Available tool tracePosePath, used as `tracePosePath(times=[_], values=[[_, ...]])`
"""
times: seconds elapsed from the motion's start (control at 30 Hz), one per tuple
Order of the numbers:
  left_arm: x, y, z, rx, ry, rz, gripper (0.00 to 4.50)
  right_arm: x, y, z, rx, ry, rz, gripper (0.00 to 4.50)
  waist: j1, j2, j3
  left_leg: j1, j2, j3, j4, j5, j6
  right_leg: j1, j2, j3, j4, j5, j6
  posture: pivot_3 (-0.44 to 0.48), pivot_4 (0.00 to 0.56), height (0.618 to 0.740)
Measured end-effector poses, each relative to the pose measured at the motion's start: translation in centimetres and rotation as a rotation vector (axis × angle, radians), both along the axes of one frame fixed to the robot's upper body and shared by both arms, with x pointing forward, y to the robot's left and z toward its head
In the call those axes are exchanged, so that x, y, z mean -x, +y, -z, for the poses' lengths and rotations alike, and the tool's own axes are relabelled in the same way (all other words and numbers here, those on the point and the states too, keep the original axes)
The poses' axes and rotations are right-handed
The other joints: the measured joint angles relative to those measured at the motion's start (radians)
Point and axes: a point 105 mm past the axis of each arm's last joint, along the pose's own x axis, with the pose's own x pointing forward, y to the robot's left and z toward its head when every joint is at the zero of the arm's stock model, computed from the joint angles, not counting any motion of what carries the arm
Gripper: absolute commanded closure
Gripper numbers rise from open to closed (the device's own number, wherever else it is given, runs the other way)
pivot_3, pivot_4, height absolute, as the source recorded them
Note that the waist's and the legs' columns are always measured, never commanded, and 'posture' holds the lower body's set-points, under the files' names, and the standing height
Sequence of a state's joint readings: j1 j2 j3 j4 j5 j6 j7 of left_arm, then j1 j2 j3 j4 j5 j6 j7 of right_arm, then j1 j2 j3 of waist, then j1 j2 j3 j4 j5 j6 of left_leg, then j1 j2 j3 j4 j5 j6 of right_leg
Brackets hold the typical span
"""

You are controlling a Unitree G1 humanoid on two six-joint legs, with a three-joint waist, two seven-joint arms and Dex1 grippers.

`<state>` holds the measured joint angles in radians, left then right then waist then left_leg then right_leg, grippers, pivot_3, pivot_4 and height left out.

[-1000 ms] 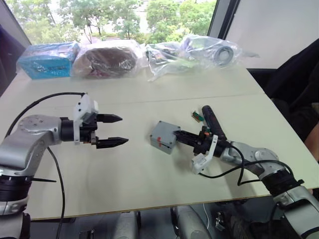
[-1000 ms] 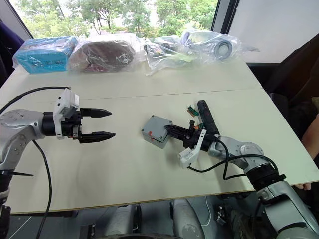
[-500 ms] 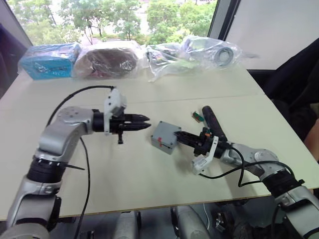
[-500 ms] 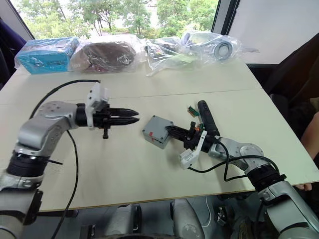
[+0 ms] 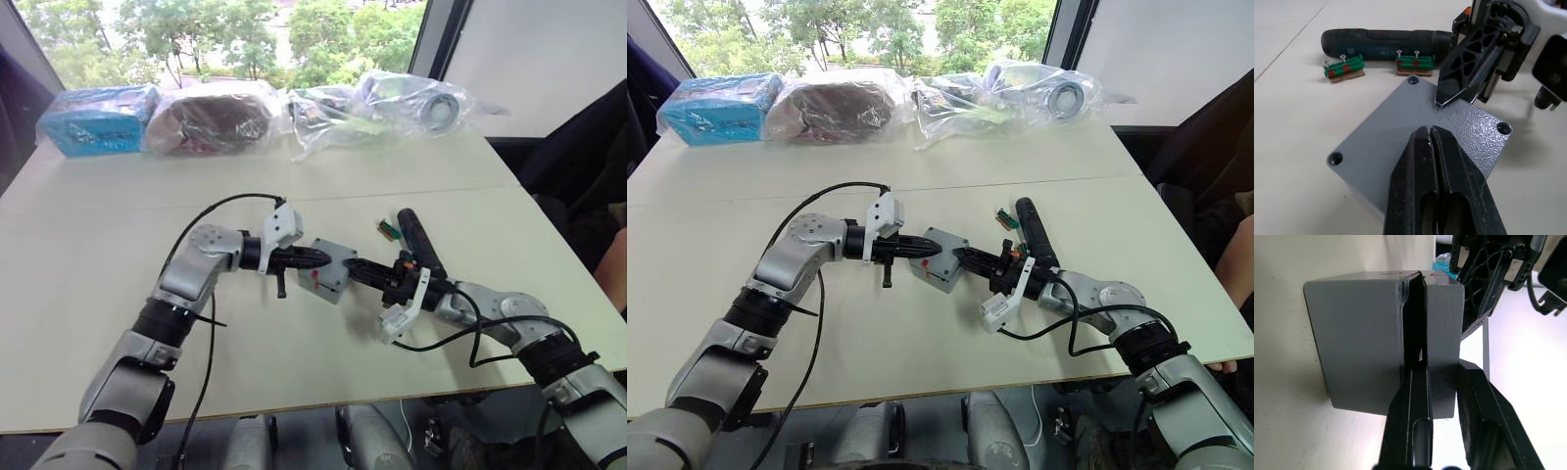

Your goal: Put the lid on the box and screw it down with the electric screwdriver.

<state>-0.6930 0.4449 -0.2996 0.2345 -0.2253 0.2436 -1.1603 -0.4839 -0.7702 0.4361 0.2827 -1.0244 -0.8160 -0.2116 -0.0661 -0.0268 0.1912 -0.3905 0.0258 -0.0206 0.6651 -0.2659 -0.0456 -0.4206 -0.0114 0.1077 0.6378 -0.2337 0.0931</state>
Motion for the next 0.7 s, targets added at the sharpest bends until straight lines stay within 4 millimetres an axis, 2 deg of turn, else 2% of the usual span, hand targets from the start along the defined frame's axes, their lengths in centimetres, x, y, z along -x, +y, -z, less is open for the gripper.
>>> tracePosePath(times=[0.1, 0.23, 0.33, 0.37, 0.43, 0.6, 0.7], values=[[0.0, 0.1, 0.2, -0.023, -0.034, 0.013, 4.50, 0.0, -0.2, -0.4, 0.005, 0.002, -0.008, 2.15, -0.003, -0.001, -0.002, 0.004, 0.000, 0.000, 0.000, 0.000, 0.000, 0.004, 0.000, 0.000, -0.001, 0.000, 0.000, 0.000, 0.150, 0.740], [0.1, 0.4, 0.9, -0.047, -0.053, 0.012, 4.50, 0.1, -0.9, -0.8, 0.023, 0.005, -0.014, 0.78, -0.003, -0.002, -0.003, 0.020, 0.000, 0.000, -0.002, -0.001, 0.001, 0.021, 0.000, 0.000, -0.005, -0.002, 0.001, 0.000, 0.150, 0.740], [0.2, 0.5, 1.1, -0.053, -0.050, 0.011, 4.50, 0.6, -2.1, 0.8, 0.098, 0.057, 0.000, 0.04, -0.003, -0.004, -0.004, 0.019, 0.000, -0.001, -0.002, -0.001, 0.001, 0.022, 0.000, 0.000, -0.006, -0.003, 0.004, 0.000, 0.150, 0.740], [0.2, 0.5, 1.2, -0.052, -0.047, 0.009, 4.50, 0.9, -2.3, 1.4, 0.112, 0.077, -0.006, 0.04, -0.005, -0.003, -0.004, 0.019, 0.000, 0.000, -0.002, -0.001, 0.001, 0.021, 0.000, 0.001, -0.006, -0.003, 0.004, 0.000, 0.150, 0.740], [0.1, 0.7, 1.4, -0.062, -0.048, 0.002, 4.50, 1.2, -2.3, 1.4, 0.113, 0.075, -0.026, 0.04, -0.006, -0.001, -0.005, 0.019, 0.000, 0.000, -0.002, -0.001, 0.001, 0.021, 0.000, 0.001, -0.006, -0.003, 0.003, 0.000, 0.150, 0.740], [-0.1, 0.7, 1.6, -0.068, -0.074, -0.008, 4.50, 1.6, -2.7, 0.8, 0.105, 0.072, -0.073, 0.04, -0.006, 0.000, -0.008, 0.021, 0.000, -0.001, -0.002, -0.001, 0.001, 0.022, 0.001, 0.001, -0.006, -0.003, 0.004, 0.000, 0.150, 0.740], [-0.1, 0.7, 1.6, -0.049, -0.065, -0.016, 4.50, 1.7, -2.7, 0.4, 0.031, 0.160, -0.062, 0.04, -0.006, 0.000, -0.008, 0.021, 0.000, 0.000, -0.002, -0.001, 0.001, 0.023, 0.000, 0.001, -0.006, -0.003, 0.004, 0.000, 0.150, 0.740]])
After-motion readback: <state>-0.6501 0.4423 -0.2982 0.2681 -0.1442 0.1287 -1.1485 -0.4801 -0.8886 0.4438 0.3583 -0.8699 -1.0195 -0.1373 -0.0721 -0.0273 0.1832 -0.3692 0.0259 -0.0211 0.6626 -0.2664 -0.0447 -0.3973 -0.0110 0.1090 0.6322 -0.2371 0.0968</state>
